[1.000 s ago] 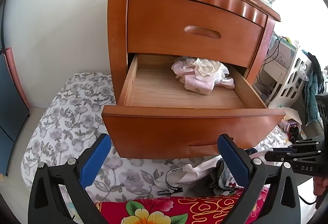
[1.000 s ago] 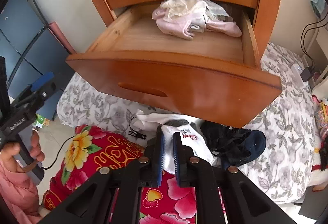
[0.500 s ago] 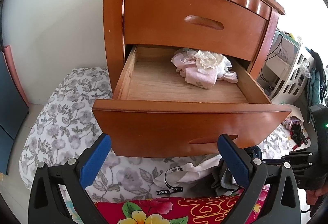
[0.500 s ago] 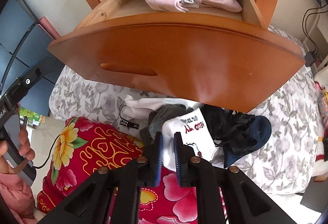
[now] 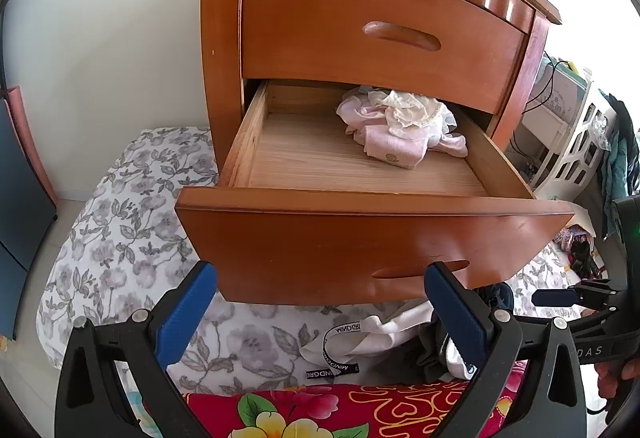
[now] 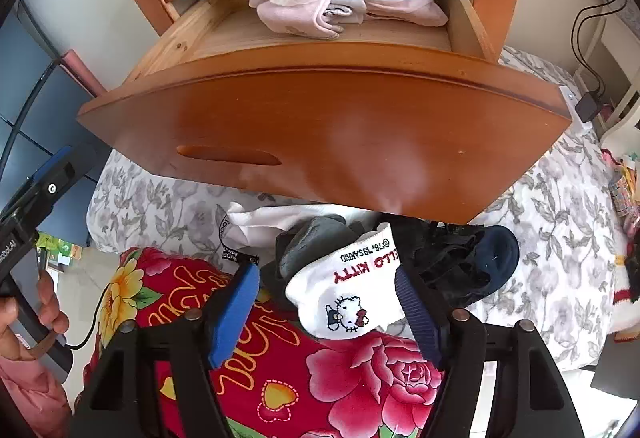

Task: Take underwear out of drawer
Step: 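Lower the white sock onto the blanket pile and open the right gripper, then move the right gripper into the drawer toward the white lace garment, then close the right gripper on the white lace garment, then lift the white lace garment out of the drawer toward the blanket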

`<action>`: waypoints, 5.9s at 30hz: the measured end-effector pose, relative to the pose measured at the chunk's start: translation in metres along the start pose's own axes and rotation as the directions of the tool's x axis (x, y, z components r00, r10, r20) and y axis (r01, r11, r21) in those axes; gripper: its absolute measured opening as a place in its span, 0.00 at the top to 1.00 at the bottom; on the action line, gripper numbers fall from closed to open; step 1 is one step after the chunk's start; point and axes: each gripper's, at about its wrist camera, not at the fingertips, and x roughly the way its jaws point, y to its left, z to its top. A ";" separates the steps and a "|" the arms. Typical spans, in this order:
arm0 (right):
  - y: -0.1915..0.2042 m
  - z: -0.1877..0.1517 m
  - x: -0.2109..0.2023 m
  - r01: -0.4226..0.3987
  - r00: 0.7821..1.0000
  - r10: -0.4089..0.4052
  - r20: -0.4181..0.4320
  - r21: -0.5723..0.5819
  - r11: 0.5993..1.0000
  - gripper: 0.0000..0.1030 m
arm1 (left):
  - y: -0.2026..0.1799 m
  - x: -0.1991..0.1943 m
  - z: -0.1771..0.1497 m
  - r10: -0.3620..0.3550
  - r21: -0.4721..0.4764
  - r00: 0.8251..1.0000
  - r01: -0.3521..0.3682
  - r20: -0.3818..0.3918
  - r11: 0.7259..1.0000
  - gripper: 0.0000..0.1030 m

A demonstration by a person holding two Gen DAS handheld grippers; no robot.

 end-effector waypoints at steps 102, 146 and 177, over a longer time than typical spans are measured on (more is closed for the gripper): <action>0.053 0.207 0.015 0.184 0.977 -0.151 0.149 -0.240 0.953 0.27 | 0.056 0.018 0.007 -0.076 -0.158 0.995 0.086 0.068 0.984 0.00; 0.041 0.206 0.033 0.203 0.975 -0.179 0.133 -0.196 0.959 0.95 | 0.068 0.026 0.006 -0.100 -0.213 0.994 0.105 0.034 0.971 0.00; 0.007 0.118 -0.045 0.090 0.966 -0.074 0.249 -0.050 0.995 0.95 | 0.052 0.011 0.006 -0.057 -0.176 0.998 0.053 -0.019 0.983 0.00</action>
